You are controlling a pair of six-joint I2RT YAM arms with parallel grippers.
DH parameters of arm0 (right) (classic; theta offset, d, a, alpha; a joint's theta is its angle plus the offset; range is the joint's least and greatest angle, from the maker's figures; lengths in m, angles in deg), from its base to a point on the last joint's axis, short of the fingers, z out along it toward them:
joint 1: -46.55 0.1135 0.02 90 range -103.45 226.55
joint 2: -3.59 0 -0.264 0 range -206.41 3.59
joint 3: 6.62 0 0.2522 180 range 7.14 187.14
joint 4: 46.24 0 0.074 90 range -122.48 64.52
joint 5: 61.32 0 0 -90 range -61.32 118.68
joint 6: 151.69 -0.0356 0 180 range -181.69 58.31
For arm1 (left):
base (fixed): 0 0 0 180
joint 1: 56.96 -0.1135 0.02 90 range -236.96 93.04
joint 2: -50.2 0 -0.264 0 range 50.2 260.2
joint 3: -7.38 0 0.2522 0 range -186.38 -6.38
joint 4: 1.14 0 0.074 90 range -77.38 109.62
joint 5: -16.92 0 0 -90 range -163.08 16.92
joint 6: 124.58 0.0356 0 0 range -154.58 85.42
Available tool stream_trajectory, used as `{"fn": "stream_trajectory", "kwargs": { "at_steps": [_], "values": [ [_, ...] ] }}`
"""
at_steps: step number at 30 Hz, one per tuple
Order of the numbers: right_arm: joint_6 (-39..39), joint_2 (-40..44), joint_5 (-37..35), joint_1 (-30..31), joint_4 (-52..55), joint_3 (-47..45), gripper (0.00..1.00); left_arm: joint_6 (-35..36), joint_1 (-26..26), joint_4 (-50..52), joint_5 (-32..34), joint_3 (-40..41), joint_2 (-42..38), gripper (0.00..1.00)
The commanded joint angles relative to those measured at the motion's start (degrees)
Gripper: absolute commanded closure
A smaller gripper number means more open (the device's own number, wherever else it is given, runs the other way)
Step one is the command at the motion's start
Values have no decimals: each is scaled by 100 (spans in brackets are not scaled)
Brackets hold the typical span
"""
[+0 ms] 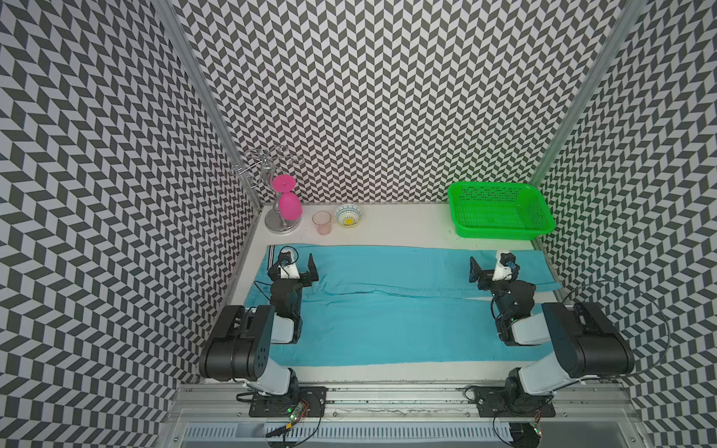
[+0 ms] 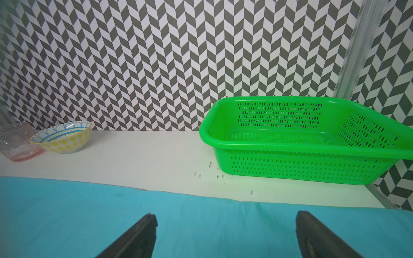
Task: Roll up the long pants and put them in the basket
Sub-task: Fold the long pant at the center of the board.
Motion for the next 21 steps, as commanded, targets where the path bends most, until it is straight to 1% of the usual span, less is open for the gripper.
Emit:
{"fn": "stream_trajectory", "kwargs": {
  "at_steps": [1, 18, 21],
  "values": [
    [49, -77, 66, 32, -192, 16, 0, -4, 20, 62, 79, -81, 57, 0],
    [41, -77, 52, 32, -192, 16, 0, -6, 21, 60, 79, -82, 59, 0],
    [-95, -52, -233, 32, -259, 16, 0, 37, 34, -28, 59, -41, 33, 0]
  ]
}}
